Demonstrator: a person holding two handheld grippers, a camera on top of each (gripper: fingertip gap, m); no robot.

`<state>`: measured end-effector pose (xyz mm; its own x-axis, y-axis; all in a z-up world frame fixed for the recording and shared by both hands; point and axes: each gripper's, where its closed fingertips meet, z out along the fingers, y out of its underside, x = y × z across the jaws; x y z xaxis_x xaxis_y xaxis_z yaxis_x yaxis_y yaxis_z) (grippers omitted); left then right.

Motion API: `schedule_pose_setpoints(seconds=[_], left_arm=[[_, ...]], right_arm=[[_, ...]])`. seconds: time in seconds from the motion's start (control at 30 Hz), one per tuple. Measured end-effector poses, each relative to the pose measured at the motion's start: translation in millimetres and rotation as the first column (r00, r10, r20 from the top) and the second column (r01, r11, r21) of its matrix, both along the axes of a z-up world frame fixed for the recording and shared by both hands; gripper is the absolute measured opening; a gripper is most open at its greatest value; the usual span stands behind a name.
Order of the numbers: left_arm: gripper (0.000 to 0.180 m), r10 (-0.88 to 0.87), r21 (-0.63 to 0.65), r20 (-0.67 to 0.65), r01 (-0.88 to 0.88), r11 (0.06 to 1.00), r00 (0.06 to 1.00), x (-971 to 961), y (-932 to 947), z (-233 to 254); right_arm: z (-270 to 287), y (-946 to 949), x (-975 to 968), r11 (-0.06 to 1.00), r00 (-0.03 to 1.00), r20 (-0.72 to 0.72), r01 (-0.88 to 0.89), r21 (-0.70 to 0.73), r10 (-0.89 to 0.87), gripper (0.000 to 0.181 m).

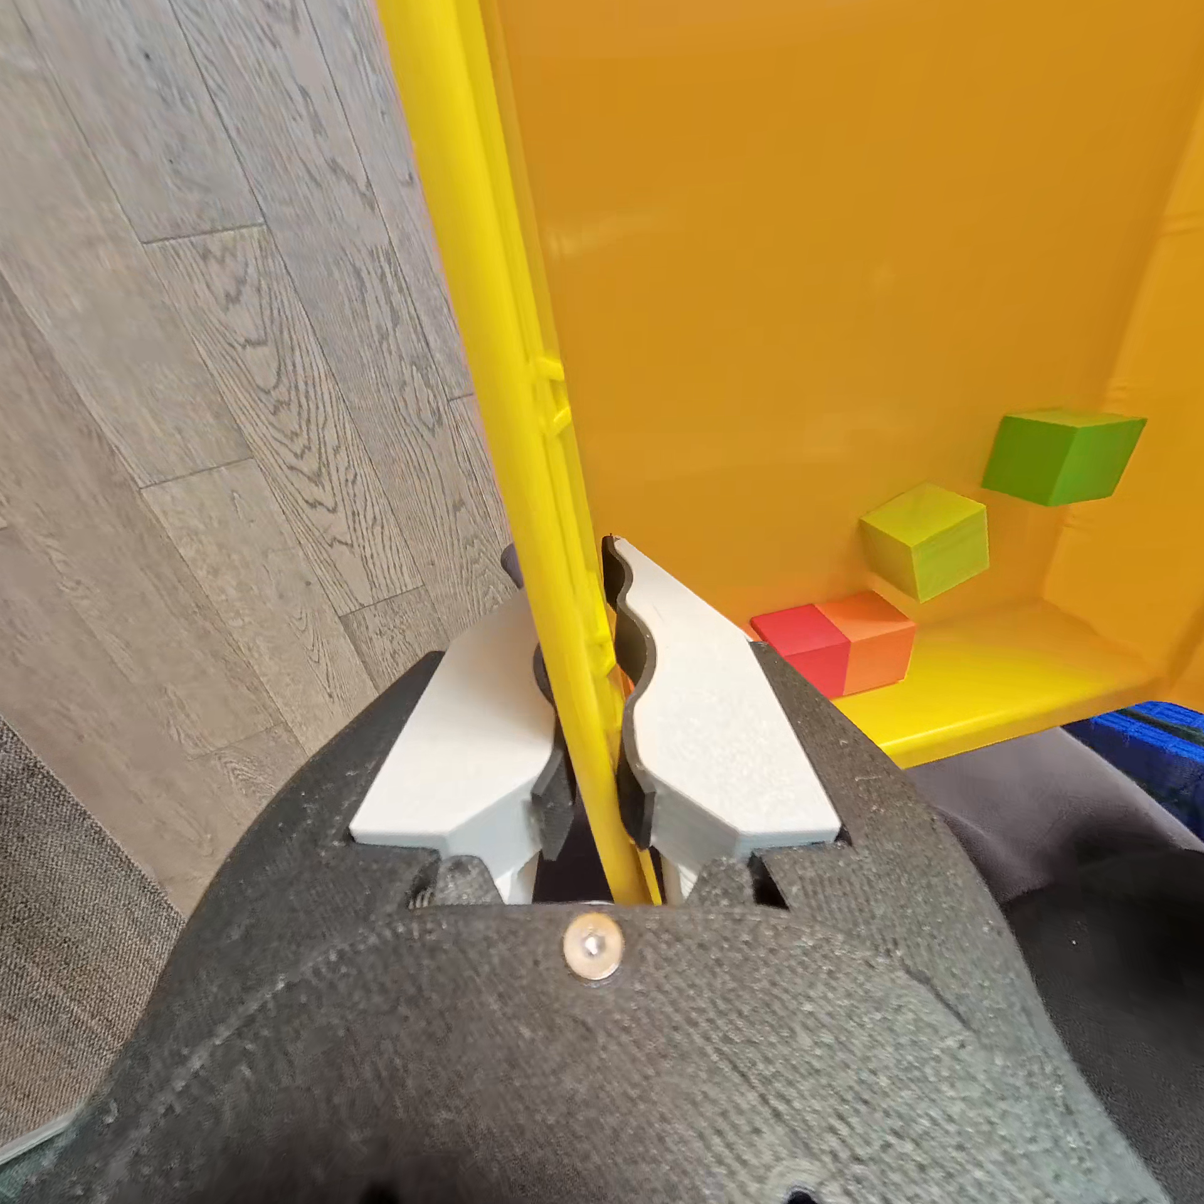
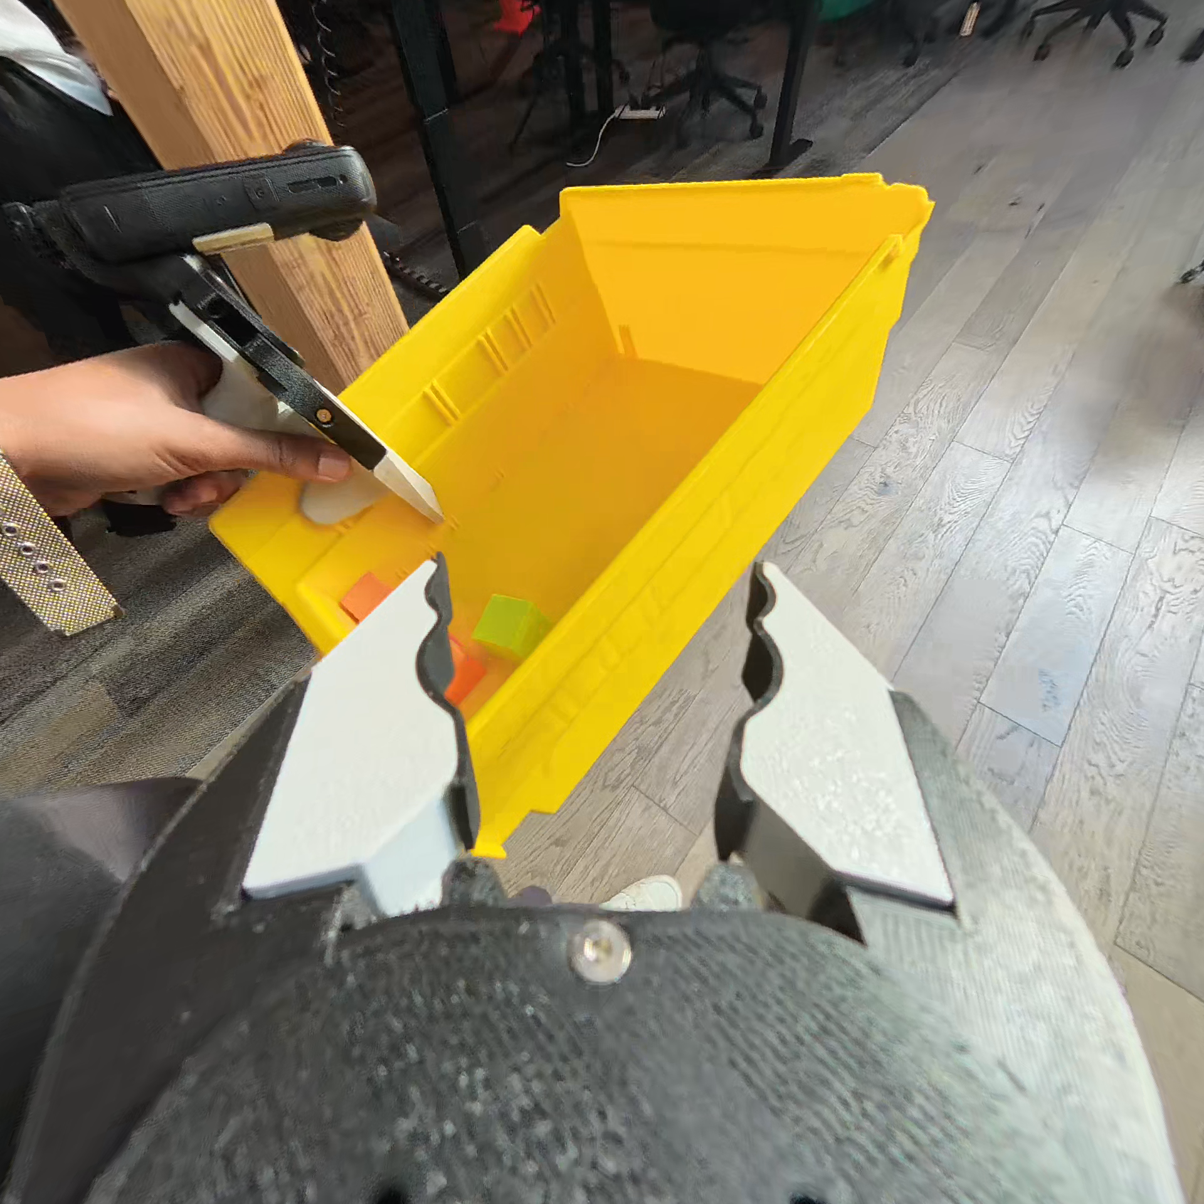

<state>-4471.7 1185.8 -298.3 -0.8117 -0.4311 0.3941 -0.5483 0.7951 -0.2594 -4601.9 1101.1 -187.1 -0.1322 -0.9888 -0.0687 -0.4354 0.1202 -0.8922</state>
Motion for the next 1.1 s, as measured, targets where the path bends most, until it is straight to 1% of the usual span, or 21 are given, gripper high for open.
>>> schedule_pose_setpoints(seconds=[0.13, 0.17, 0.23, 0.27, 0.3, 0.37, 0.47, 0.5, 0.57, 0.6, 0.67, 0.73, 0.77, 0.83, 0.87, 0.9, 0.93, 0.97, 1.0, 1.07, 1.1], left_arm=[[0.007, -0.003, 0.001, -0.013, 0.003, 1.000, 1.000, 77.1, -128.8, 16.8], [0.007, -0.009, -0.001, -0.014, 0.009, 1.000, 1.000, 98.0, -158.5, 17.8], [0.007, 0.004, -0.022, -0.018, -0.005, 1.000, 1.000, 146.1, -221.7, 10.5], [0.007, 0.014, -0.029, -0.025, -0.015, 0.999, 1.000, 169.5, -253.1, 4.1], [0.007, 0.031, -0.037, -0.048, -0.033, 0.999, 0.998, 191.6, -285.0, -3.4], [0.005, 0.054, -0.048, -0.138, -0.061, 0.997, 0.989, 233.7, -349.4, -21.8], [0.004, 0.076, -0.067, -0.264, -0.097, 0.993, 0.962, 305.1, -446.1, -42.4], [0.004, 0.092, -0.061, -0.272, -0.112, 0.992, 0.958, 332.3, -475.8, -44.6], [0.000, 0.098, -0.047, -0.259, -0.113, 0.992, 0.961, 384.8, -534.5, -39.7], [0.000, 0.087, -0.041, -0.260, -0.101, 0.994, 0.962, 410.4, -562.7, -33.6], [0.000, 0.076, -0.051, -0.257, -0.092, 0.994, 0.963, 462.1, -618.0, -16.3], [0.000, 0.036, -0.069, -0.201, -0.051, 0.996, 0.979, 515.8, -675.5, -3.0], [0.000, 0.027, -0.079, -0.178, -0.042, 0.996, 0.984, 539.5, -702.9, 2.4], [0.000, 0.016, -0.090, -0.153, -0.030, 0.996, 0.988, 585.2, -758.2, 4.9], [0.000, 0.015, -0.094, -0.153, -0.030, 0.995, 0.988, 609.4, -787.6, 1.6], [0.000, 0.012, -0.095, -0.144, -0.026, 0.995, 0.990, 631.0, -815.3, -3.1], [0.000, 0.021, -0.082, -0.138, -0.033, 0.996, 0.990, 654.4, -842.8, -8.6], [0.000, 0.031, -0.070, -0.148, -0.042, 0.997, 0.989, 676.2, -870.4, -14.0], [0.008, 0.037, -0.062, -0.166, -0.048, 0.997, 0.985, 696.7, -898.0, -18.6], [0.014, 0.051, -0.024, -0.209, -0.057, 0.998, 0.977, 737.5, -952.9, -28.5], [0.022, 0.059, -0.020, -0.238, -0.066, 0.998, 0.969, 753.8, -980.3, -27.2]], right_arm=[[13.0, -129.5, 71.6, 0.999, 0.997, -0.073, 0.016, -0.045, -0.019, 0.095], [16.9, -155.8, 90.0, 0.998, 0.997, -0.074, 0.022, -0.057, -0.026, 0.099], [20.9, -211.0, 129.8, 0.992, 0.997, -0.035, 0.070, -0.102, -0.074, 0.122], [20.4, -238.8, 149.9, 0.984, 0.995, -0.007, 0.100, -0.147, -0.102, 0.123], [18.1, -266.1, 170.7, 0.972, 0.993, 0.018, 0.122, -0.203, -0.120, 0.123], [6.7, -321.8, 215.6, 0.938, 0.986, 0.048, 0.165, -0.304, -0.158, 0.121], [-26.7, -414.6, 290.8, 0.913, 0.972, 0.019, 0.225, -0.341, -0.233, 0.116], [-37.3, -449.7, 315.8, 0.908, 0.962, -0.005, 0.257, -0.331, -0.275, 0.114], [-40.6, -520.5, 367.5, 0.894, 0.934, 0.007, 0.344, -0.287, -0.357, 0.100], [-35.0, -549.6, 397.7, 0.896, 0.934, 0.033, 0.351, -0.271, -0.356, 0.102], [-18.9, -607.3, 457.5, 0.887, 0.932, 0.078, 0.360, -0.290, -0.353, 0.097], [-4.8, -666.1, 514.4, 0.882, 0.933, 0.100, 0.358, -0.306, -0.345, 0.097], [3.3, -692.8, 544.7, 0.892, 0.938, 0.125, 0.346, -0.291, -0.323, 0.101], [10.2, -750.0, 602.5, 0.908, 0.933, 0.177, 0.349, -0.231, -0.314, 0.089], [4.4, -782.4, 628.6, 0.912, 0.929, 0.172, 0.359, -0.200, -0.328, 0.079], [-4.0, -816.4, 652.2, 0.912, 0.925, 0.152, 0.372, -0.174, -0.348, 0.061], [-12.5, -849.7, 676.1, 0.912, 0.925, 0.135, 0.374, -0.168, -0.354, 0.048], [-22.2, -882.9, 699.9, 0.912, 0.930, 0.110, 0.365, -0.186, -0.350, 0.035], [-32.4, -918.1, 722.2, 0.907, 0.932, 0.074, 0.361, -0.216, -0.354, 0.026], [-45.1, -986.3, 766.2, 0.904, 0.937, 0.011, 0.339, -0.262, -0.348, 0.013], [-46.5, -1022.9, 787.9, 0.899, 0.939, -0.019, 0.322, -0.296, -0.343, 0.006]])
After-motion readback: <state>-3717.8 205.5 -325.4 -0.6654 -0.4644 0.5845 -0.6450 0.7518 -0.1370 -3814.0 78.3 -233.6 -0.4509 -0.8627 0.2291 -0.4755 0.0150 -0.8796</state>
